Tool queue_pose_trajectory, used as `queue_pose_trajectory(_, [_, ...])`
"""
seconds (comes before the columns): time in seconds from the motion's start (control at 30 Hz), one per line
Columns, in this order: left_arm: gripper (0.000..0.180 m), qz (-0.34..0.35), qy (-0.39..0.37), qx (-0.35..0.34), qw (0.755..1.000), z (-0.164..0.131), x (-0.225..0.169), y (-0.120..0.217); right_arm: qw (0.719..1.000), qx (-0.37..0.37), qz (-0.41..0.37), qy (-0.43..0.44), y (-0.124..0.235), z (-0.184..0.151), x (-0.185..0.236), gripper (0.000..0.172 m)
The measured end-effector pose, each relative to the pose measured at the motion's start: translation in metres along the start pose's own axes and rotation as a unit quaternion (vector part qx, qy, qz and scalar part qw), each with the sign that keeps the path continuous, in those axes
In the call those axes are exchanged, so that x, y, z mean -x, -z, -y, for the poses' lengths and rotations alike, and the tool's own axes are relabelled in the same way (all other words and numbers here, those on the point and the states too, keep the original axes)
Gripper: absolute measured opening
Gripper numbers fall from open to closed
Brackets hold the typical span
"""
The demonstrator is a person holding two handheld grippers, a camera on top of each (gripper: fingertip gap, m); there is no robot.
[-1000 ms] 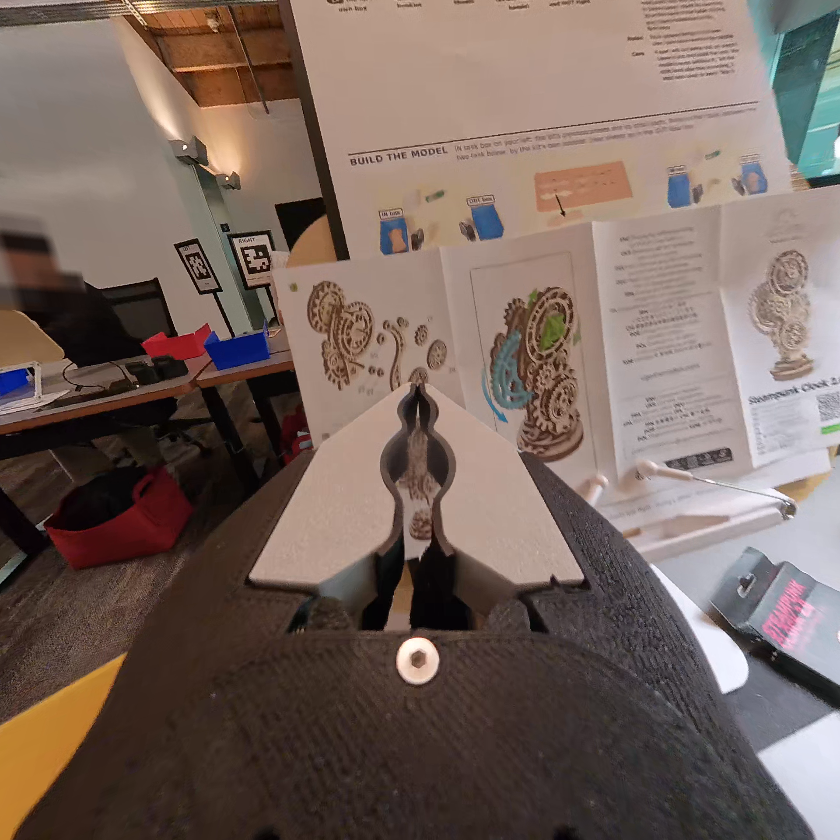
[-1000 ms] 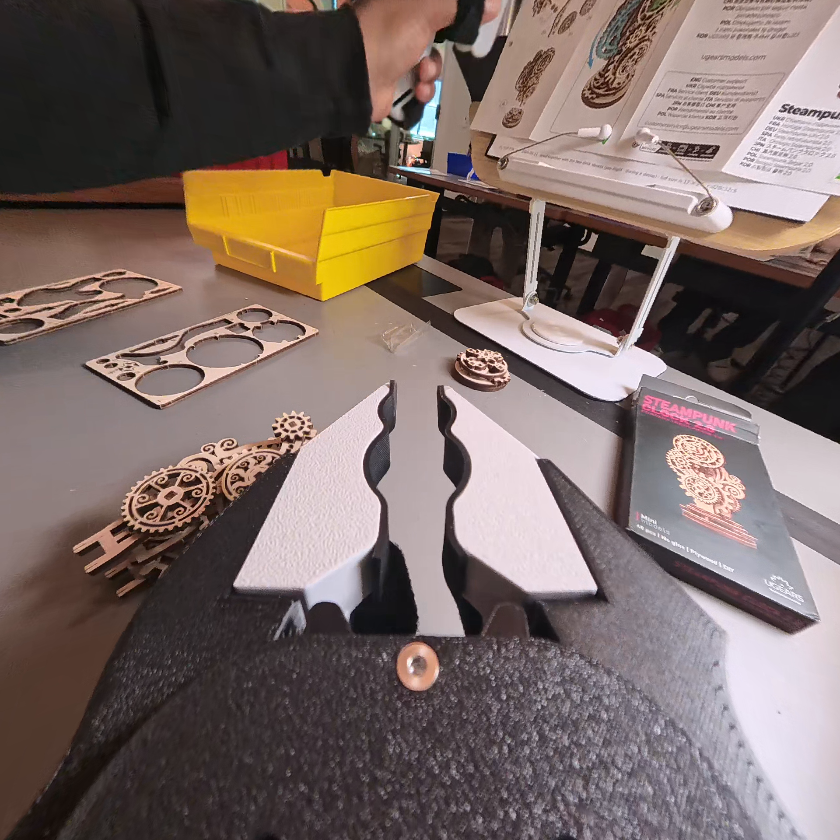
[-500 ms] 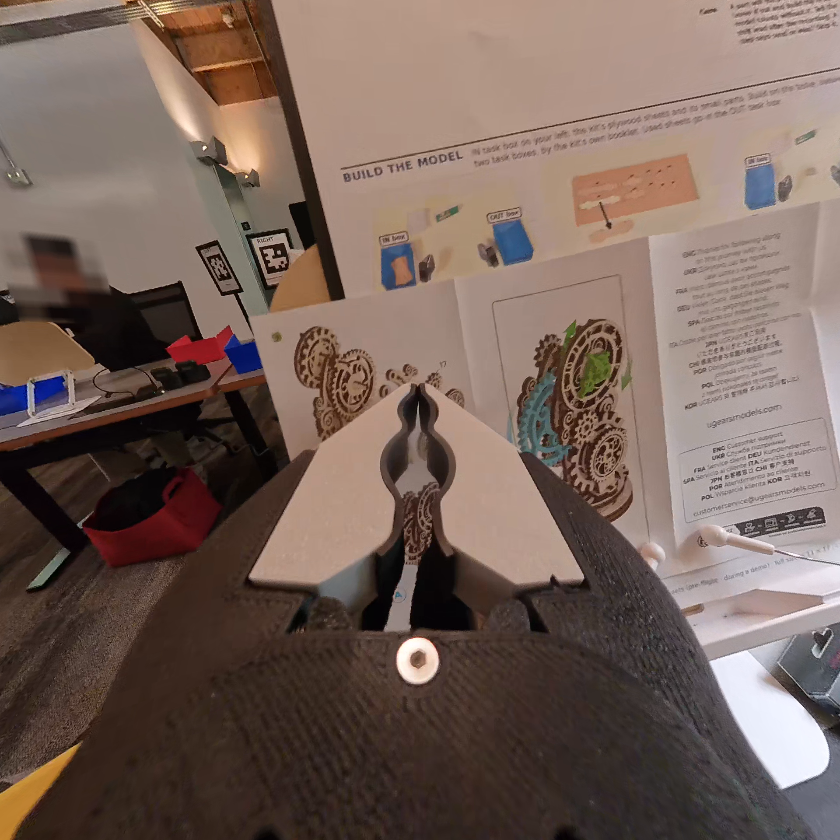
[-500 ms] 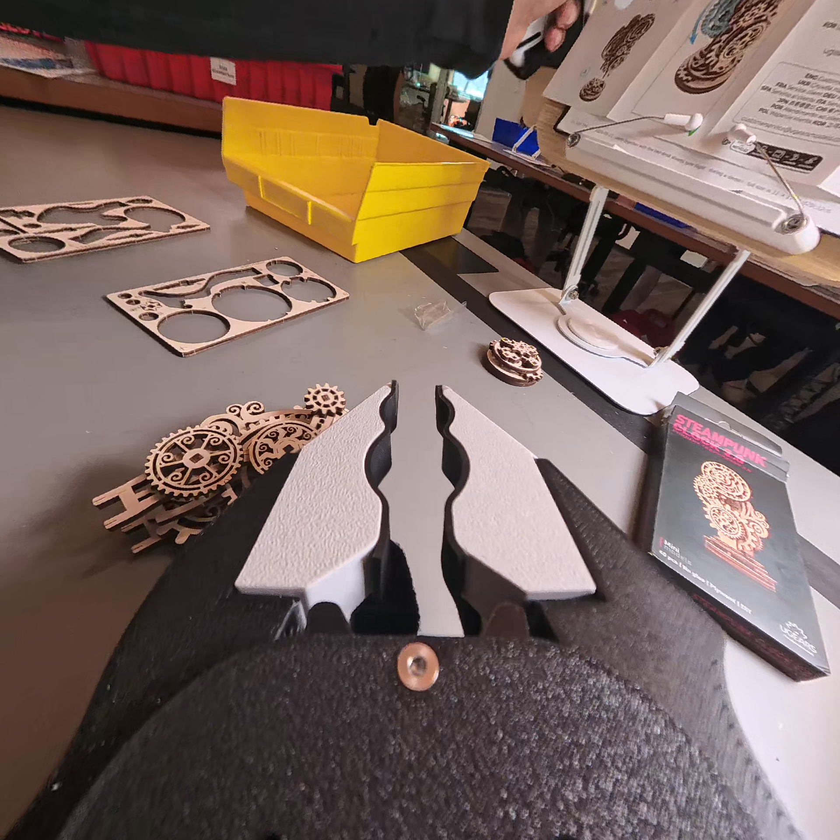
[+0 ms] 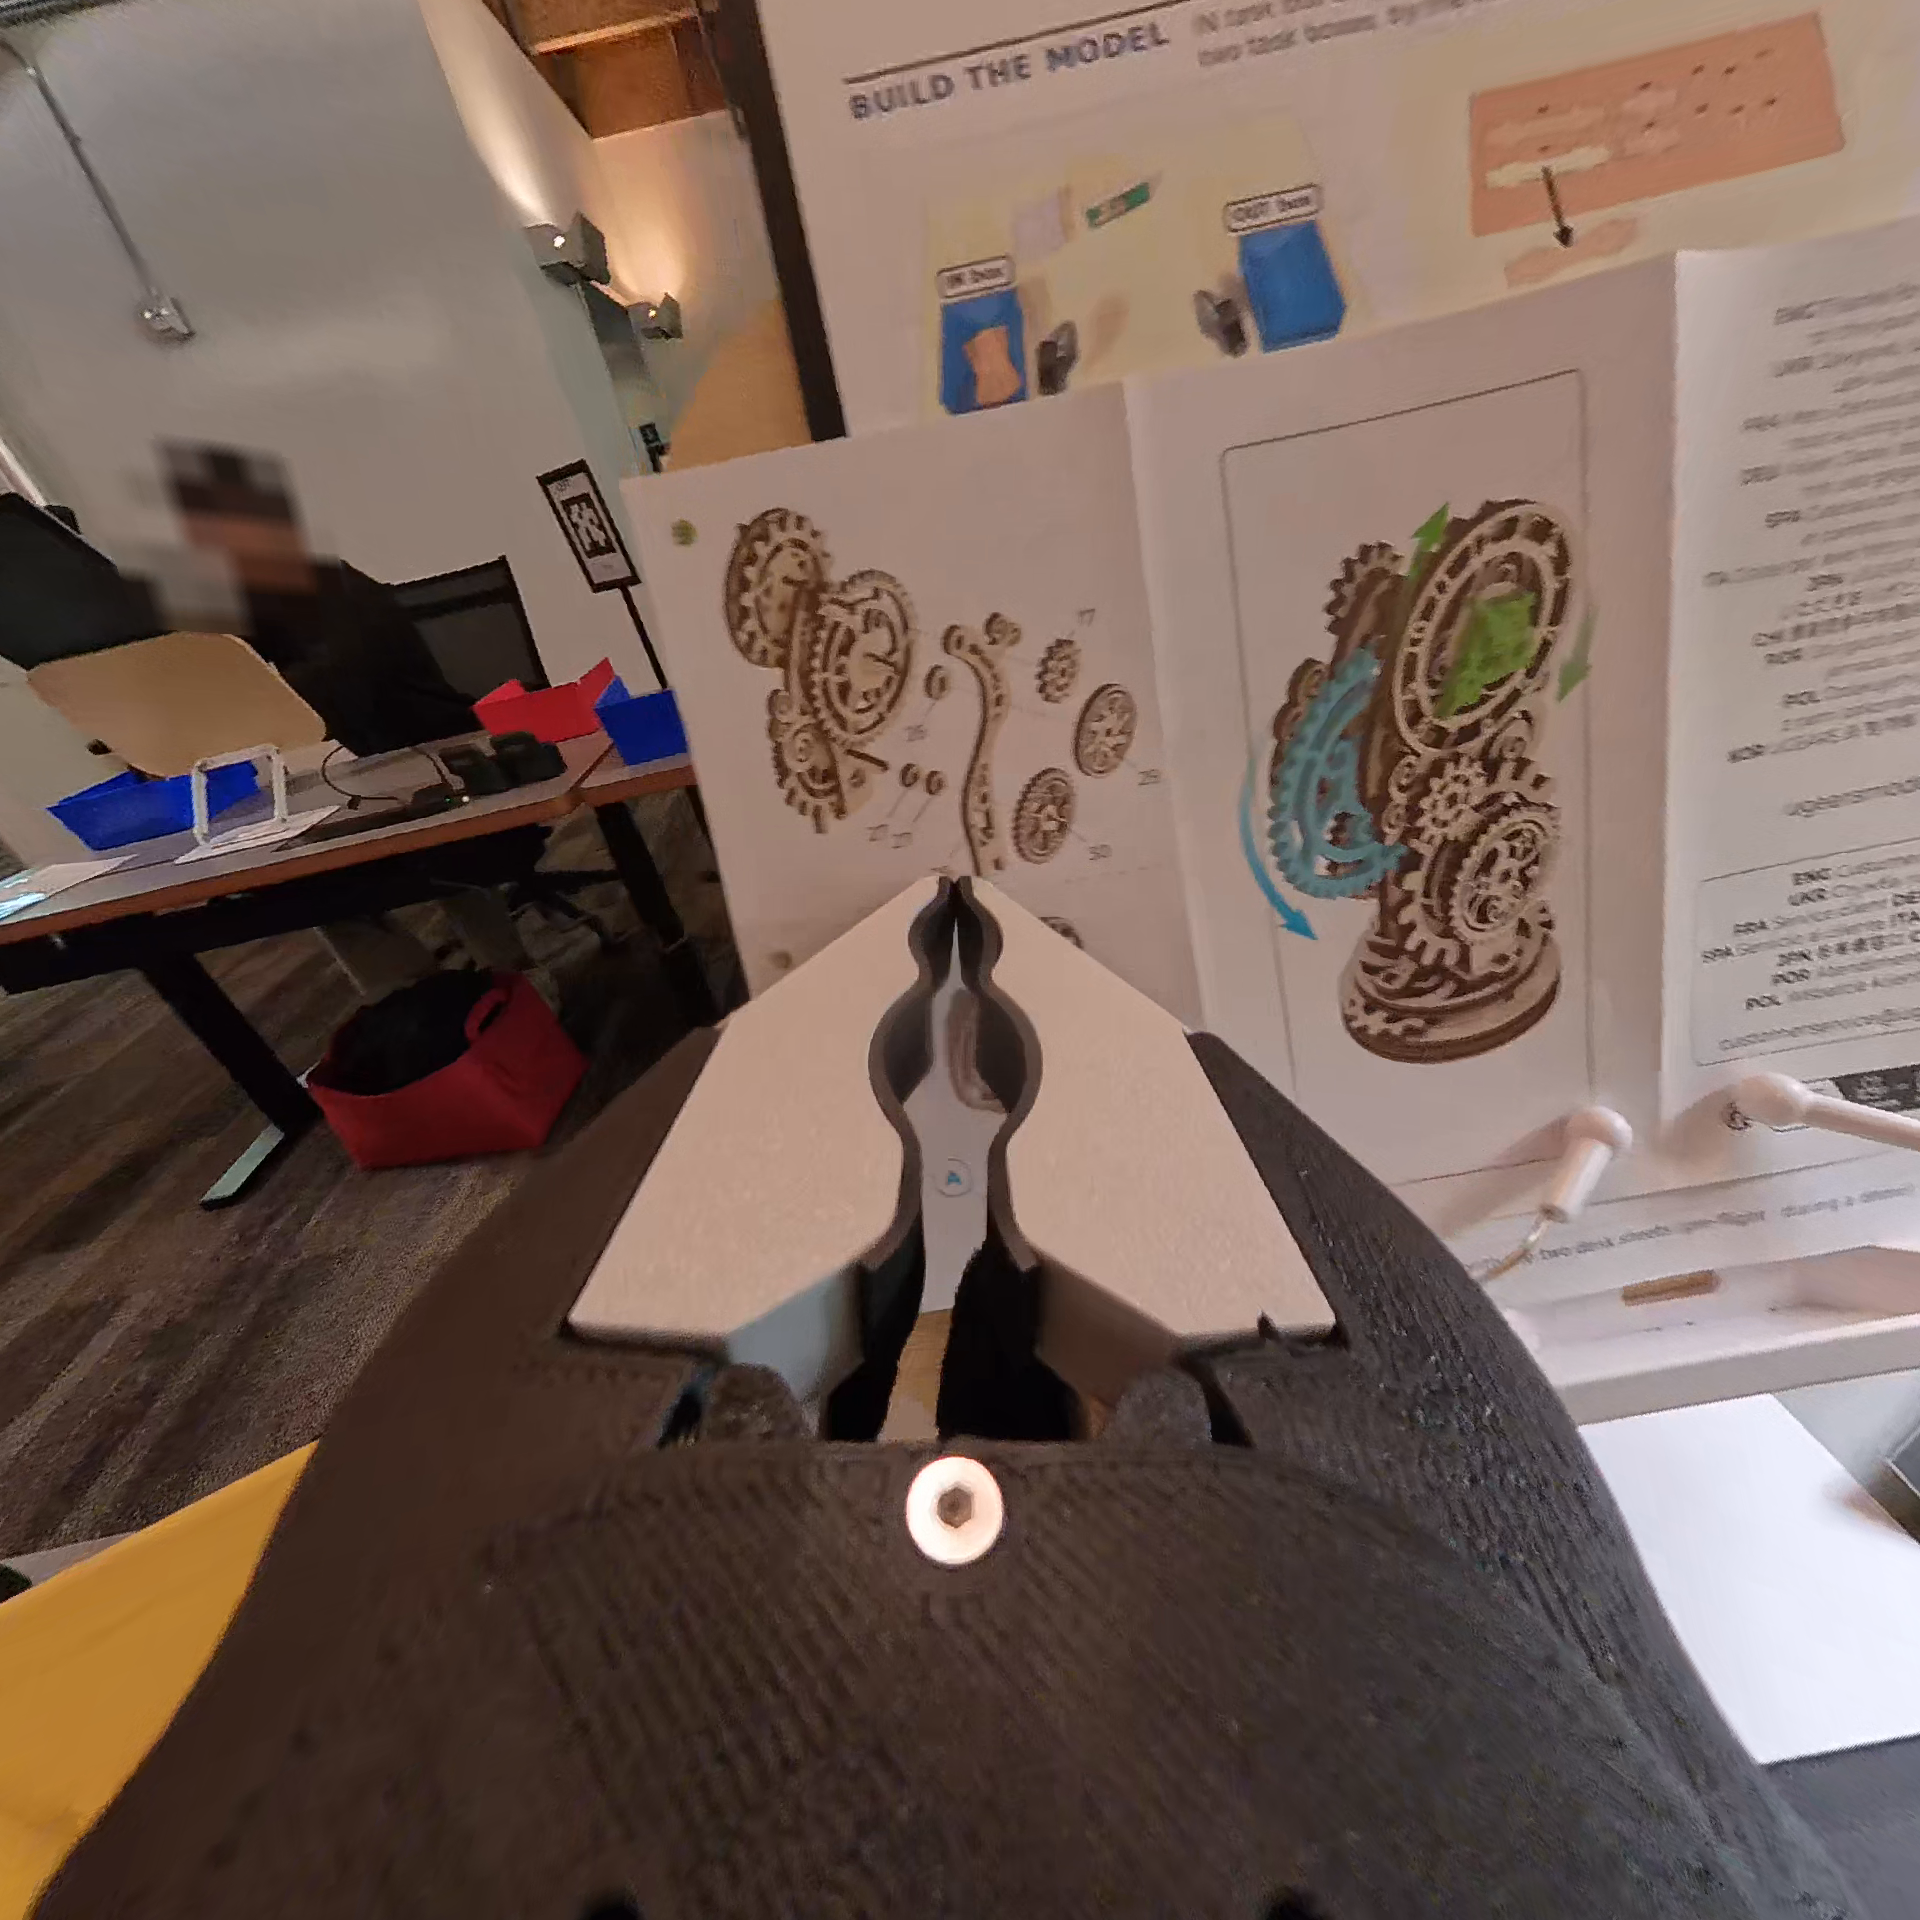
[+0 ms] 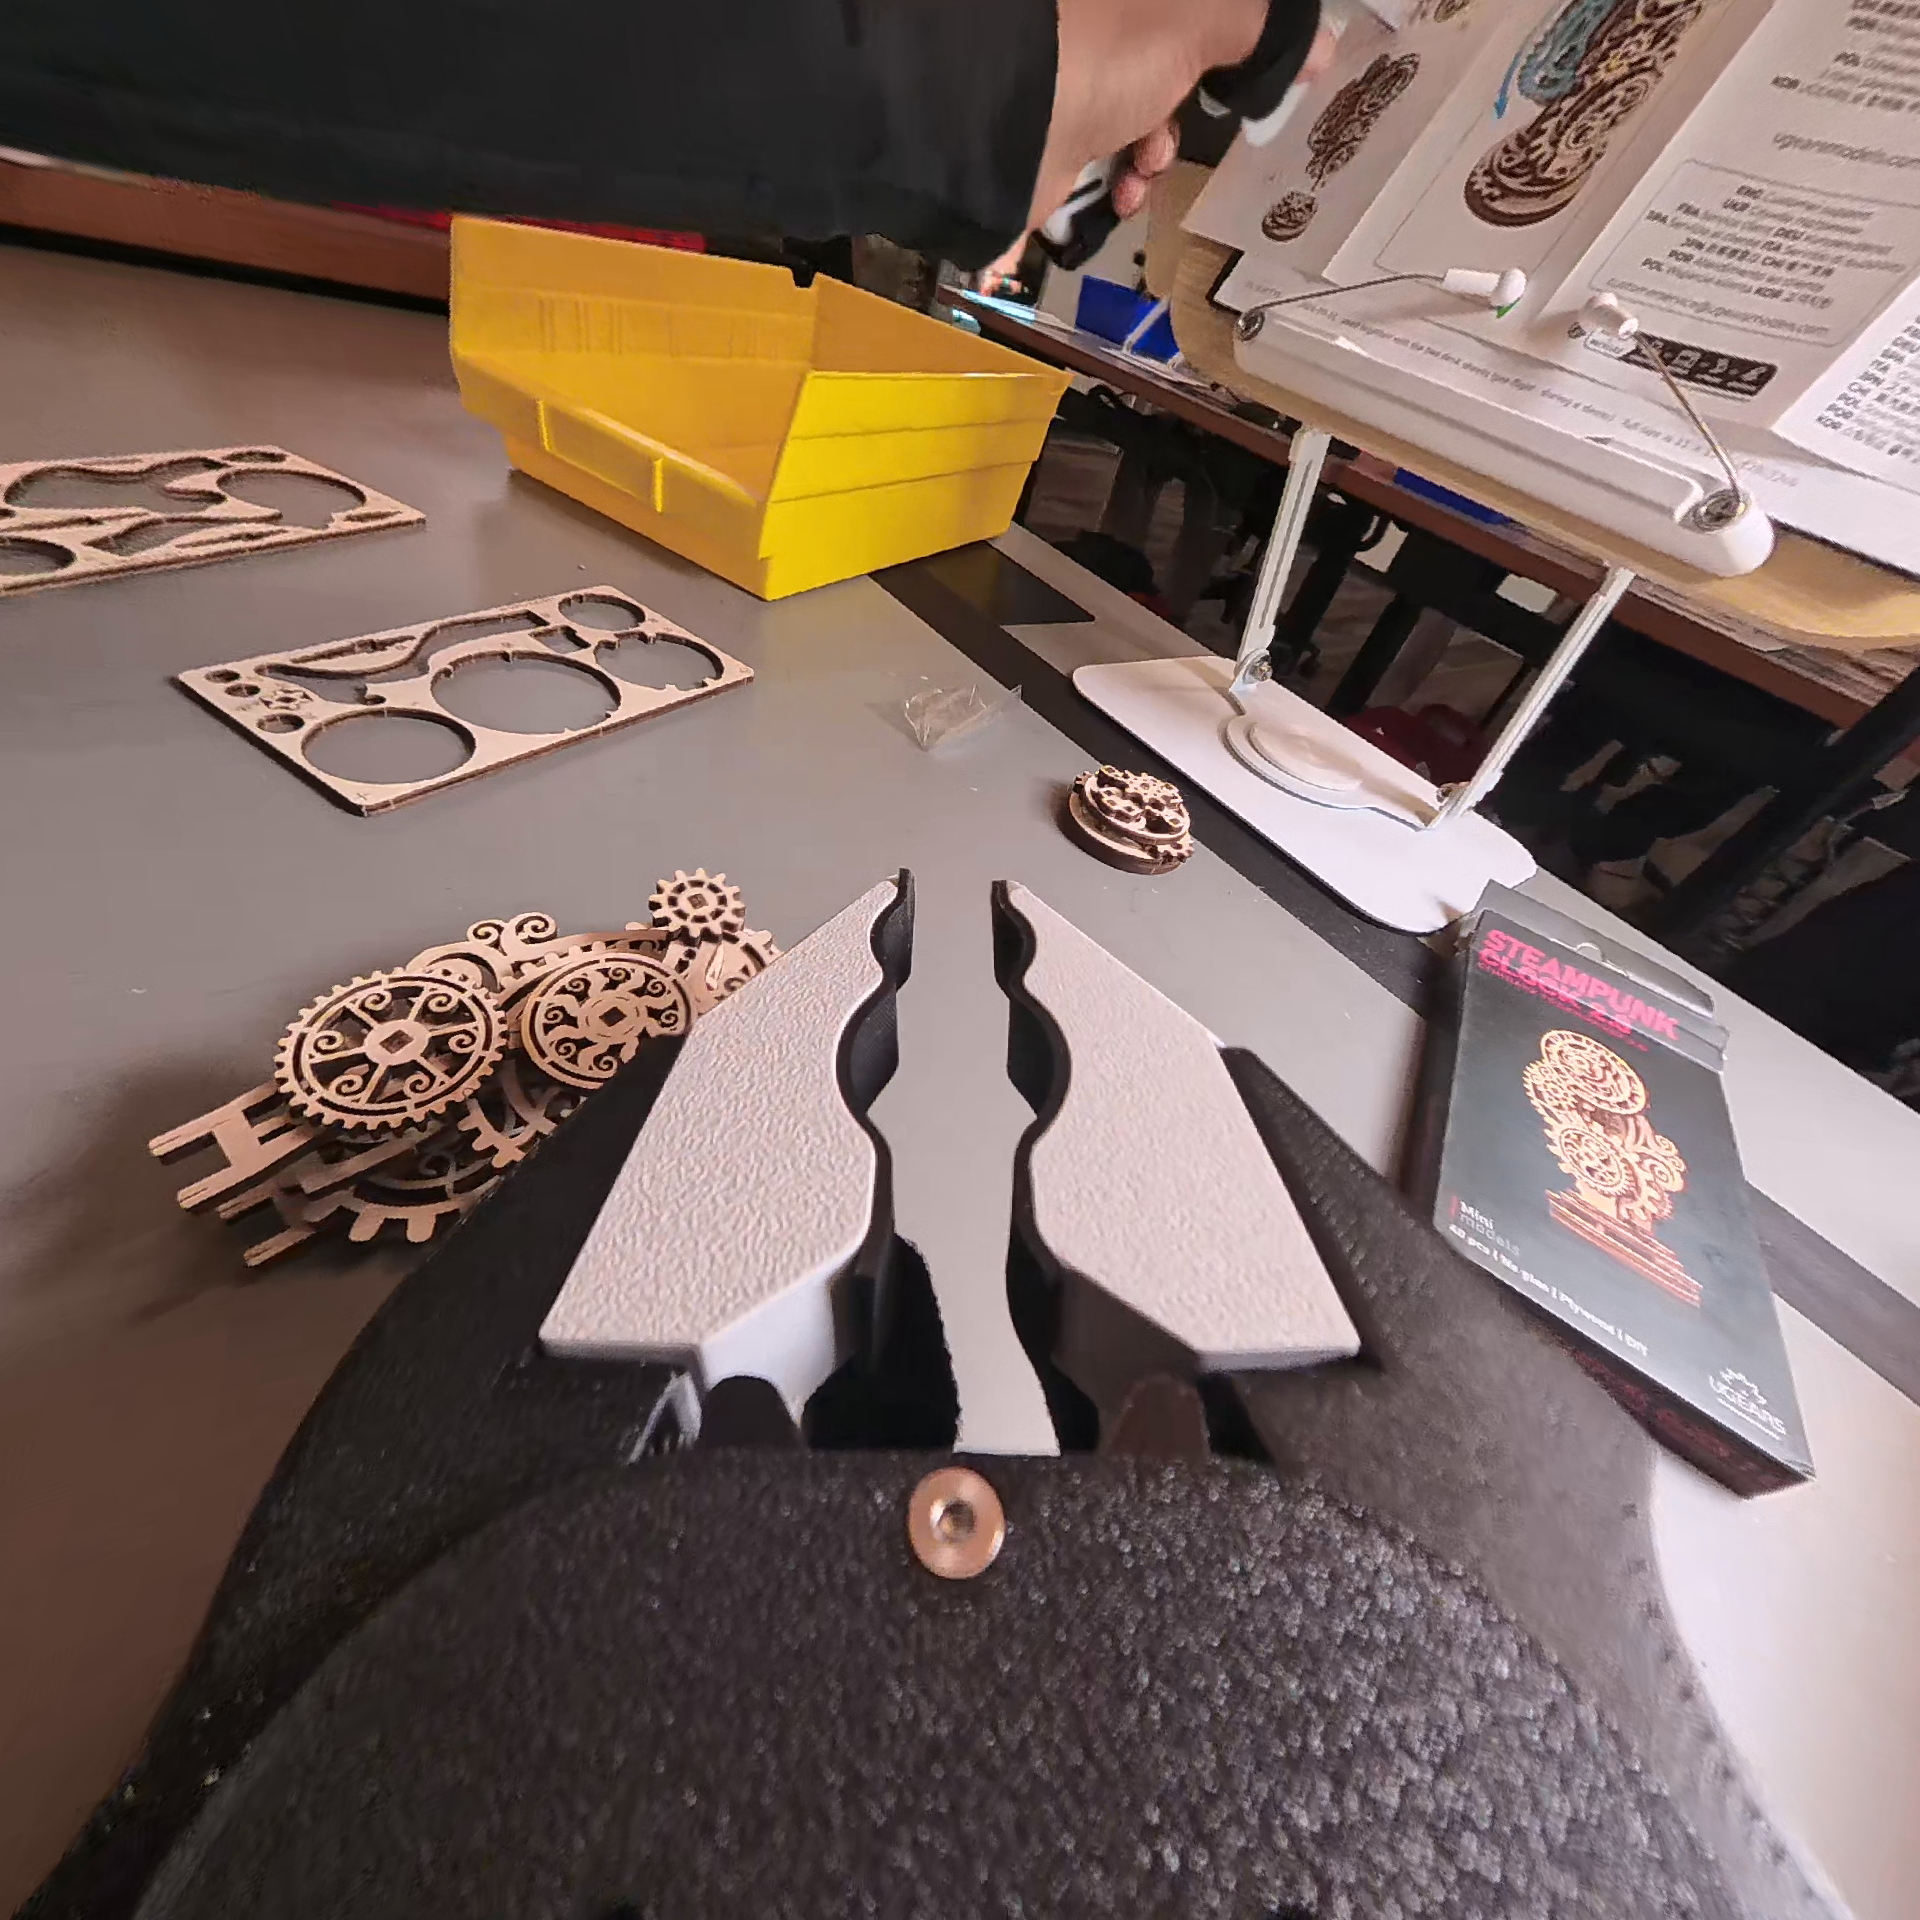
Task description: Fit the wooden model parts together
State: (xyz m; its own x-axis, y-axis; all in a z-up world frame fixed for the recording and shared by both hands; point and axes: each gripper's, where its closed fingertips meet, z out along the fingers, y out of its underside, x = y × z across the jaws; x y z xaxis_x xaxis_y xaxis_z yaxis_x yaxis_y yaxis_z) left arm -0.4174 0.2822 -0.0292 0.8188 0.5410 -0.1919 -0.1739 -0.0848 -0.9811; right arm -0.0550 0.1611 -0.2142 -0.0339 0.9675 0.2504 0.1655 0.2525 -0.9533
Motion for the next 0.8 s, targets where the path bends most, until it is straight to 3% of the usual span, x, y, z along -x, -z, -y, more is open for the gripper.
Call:
queue_pose_trajectory(0.53, [0.000, -0.023, -0.002, -0.012, 1.000, 0.014, -0.007, -0.003, 1.000, 0.008, -0.002, 0.015, 0.000, -0.002, 0.001, 0.014])
queue_pose_trajectory(0.7, [0.000, -0.025, 0.021, -0.012, 0.999, 0.001, -0.010, 0.006, 1.000, -0.007, -0.012, -0.007, 0.002, 0.002, -0.007, 0.018])
queue_pose_trajectory(0.8, [0.000, -0.027, 0.029, -0.010, 0.999, -0.015, -0.014, 0.016, 0.999, -0.024, -0.030, -0.021, 0.004, 0.008, -0.014, 0.031])
